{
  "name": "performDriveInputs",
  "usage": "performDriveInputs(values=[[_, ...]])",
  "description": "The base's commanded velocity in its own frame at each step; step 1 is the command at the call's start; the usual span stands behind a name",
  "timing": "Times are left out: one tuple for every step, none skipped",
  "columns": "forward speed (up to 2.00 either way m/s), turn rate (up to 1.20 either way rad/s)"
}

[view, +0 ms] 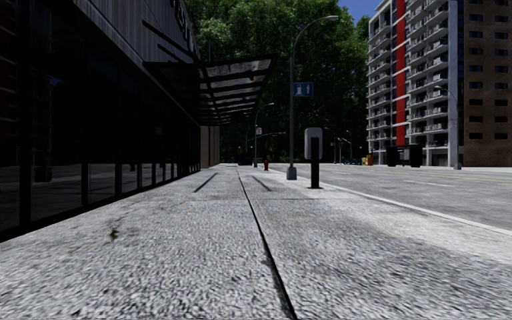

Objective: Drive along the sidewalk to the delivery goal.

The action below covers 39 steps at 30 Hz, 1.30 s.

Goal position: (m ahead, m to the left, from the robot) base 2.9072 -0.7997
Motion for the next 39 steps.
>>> performDriveInputs(values=[[2.00, 0.00], [2.00, 0.00], [2.00, 0.00], [2.00, 0.00], [2.00, 0.00], [2.00, 0.00], [2.00, 0.00], [2.00, 0.00], [2.00, 0.00], [2.00, 0.00], [2.00, 0.00], [2.00, 0.00], [2.00, 0.00], [2.00, -0.08], [2.00, -0.53], [2.00, -0.75], [2.00, -0.97], [2.00, -1.20], [2.00, -1.20], [2.00, -1.20], [2.00, -0.47], [2.00, -0.02], [2.00, 0.00], [2.00, 0.00], [2.00, 0.00], [2.00, 0.00], [2.00, 0.00], [2.00, 0.00], [2.00, 0.00], [2.00, 0.00], [2.00, 0.00], [2.00, 0.00], [2.00, 0.00], [2.00, 0.00], [2.00, 0.00], [2.00, 0.00], [2.00, 0.00], [2.00, 0.00], [2.00, 0.00]])
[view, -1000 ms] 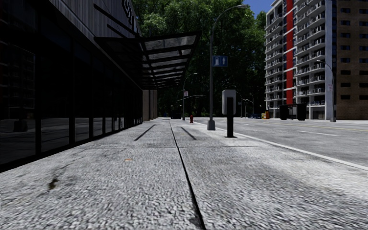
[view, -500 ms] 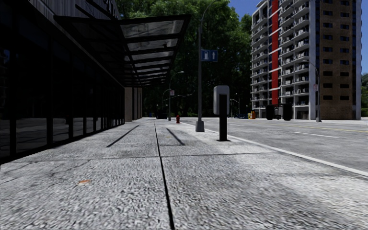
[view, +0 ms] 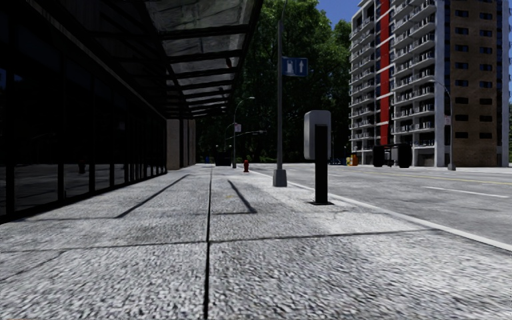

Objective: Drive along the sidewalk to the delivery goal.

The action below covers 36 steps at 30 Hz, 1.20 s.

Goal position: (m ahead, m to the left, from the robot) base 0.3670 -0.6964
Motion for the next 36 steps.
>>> performDriveInputs(values=[[2.00, 0.00], [2.00, 0.00], [2.00, 0.00], [2.00, 0.00], [1.92, 0.00], [1.73, 0.00], [1.38, 0.00], [1.09, 0.00], [1.09, 0.00], [0.88, 0.00], [0.62, 0.00], [0.39, 0.00], [0.39, 0.00], [0.19, 0.00], [0.00, 0.00], [0.00, 0.00], [0.00, 0.00], [0.00, 0.00], [0.00, 0.00], [0.00, 0.00], [0.00, 0.00], [0.00, 0.00], [0.00, 0.00], [0.00, 0.00], [0.00, 0.00], [0.00, 0.00], [0.00, 0.00], [0.00, 0.00], [0.00, 0.00], [0.00, 0.00], [0.00, 0.00], [0.00, 0.00], [0.00, 0.00], [0.00, 0.00], [0.00, 0.00], [0.00, 0.00]])
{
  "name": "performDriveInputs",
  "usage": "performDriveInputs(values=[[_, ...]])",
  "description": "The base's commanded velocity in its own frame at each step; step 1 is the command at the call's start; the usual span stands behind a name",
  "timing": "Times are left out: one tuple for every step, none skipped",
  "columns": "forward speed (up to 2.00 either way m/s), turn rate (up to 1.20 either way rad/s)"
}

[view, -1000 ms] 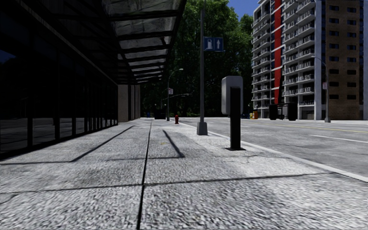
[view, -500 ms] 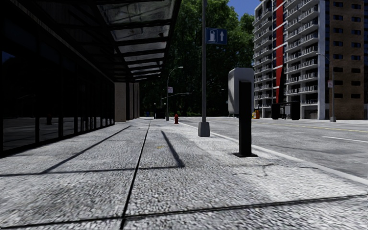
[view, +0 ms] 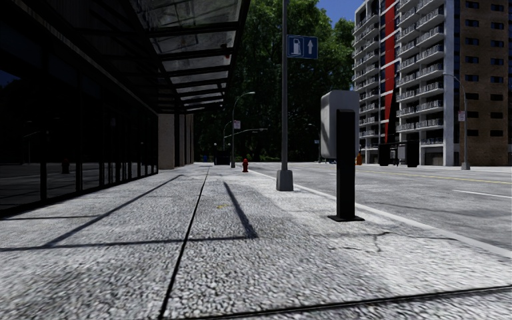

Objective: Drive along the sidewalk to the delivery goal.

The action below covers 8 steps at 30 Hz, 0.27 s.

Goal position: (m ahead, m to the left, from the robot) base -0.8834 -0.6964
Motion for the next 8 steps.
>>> performDriveInputs(values=[[0.00, 0.00], [0.00, 0.00], [0.00, 0.00], [0.00, 0.00], [0.00, 0.00], [0.00, 0.00], [0.00, 0.00], [0.00, 0.00]])
